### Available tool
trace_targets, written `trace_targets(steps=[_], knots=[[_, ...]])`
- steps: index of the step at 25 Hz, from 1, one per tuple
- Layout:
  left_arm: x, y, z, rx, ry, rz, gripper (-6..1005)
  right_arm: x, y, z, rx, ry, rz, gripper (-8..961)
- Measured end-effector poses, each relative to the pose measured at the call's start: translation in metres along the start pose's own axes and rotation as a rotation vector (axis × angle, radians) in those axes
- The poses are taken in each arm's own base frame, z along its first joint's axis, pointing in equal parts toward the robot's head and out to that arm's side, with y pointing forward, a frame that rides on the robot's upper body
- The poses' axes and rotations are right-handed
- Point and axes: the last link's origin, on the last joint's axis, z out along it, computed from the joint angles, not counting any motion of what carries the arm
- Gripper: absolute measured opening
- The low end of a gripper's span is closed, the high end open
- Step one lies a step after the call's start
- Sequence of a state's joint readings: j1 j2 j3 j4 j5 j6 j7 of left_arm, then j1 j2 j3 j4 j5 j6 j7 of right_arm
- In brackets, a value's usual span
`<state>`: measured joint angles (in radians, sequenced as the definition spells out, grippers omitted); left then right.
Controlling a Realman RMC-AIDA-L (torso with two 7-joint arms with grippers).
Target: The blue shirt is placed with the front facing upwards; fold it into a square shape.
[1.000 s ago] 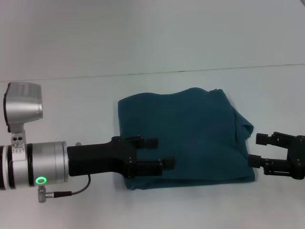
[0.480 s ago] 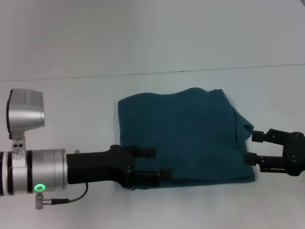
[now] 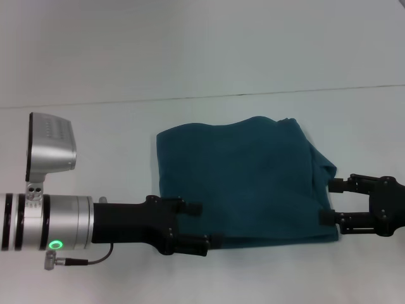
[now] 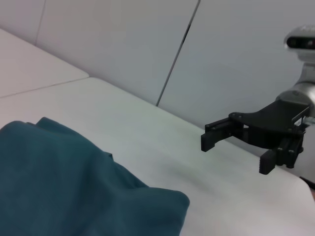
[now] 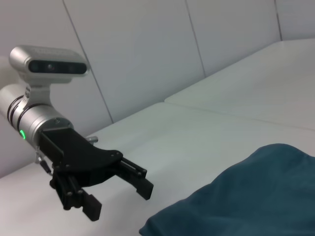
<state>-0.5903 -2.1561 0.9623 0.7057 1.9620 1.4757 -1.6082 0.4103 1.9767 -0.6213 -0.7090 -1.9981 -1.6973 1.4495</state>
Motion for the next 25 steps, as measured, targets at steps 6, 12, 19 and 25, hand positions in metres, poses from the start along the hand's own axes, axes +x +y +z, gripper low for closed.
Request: trace_targets(steps=[6, 12, 19, 25], knots=[[0.0027, -0.0015, 0.0003, 0.005, -0.002, 0.001, 892, -0.0040, -0.0012, 0.0023, -0.001, 0.011, 0.000, 917], [0.0030, -0.0017, 0.0001, 0.006, -0.002, 0.002, 892, -0.0042, -0.0013, 0.0018, -0.001, 0.012, 0.000, 911], [0.0030, -0.0019, -0.0006, 0.007, -0.003, 0.003, 892, -0.0042, -0.0018, 0.0017, 0.003, 0.012, 0.001, 911], [0.0031, -0.0019, -0.0006, 0.006, -0.004, 0.004, 891, -0.0040, -0.0019, 0.0011, 0.006, 0.008, 0.003, 907]])
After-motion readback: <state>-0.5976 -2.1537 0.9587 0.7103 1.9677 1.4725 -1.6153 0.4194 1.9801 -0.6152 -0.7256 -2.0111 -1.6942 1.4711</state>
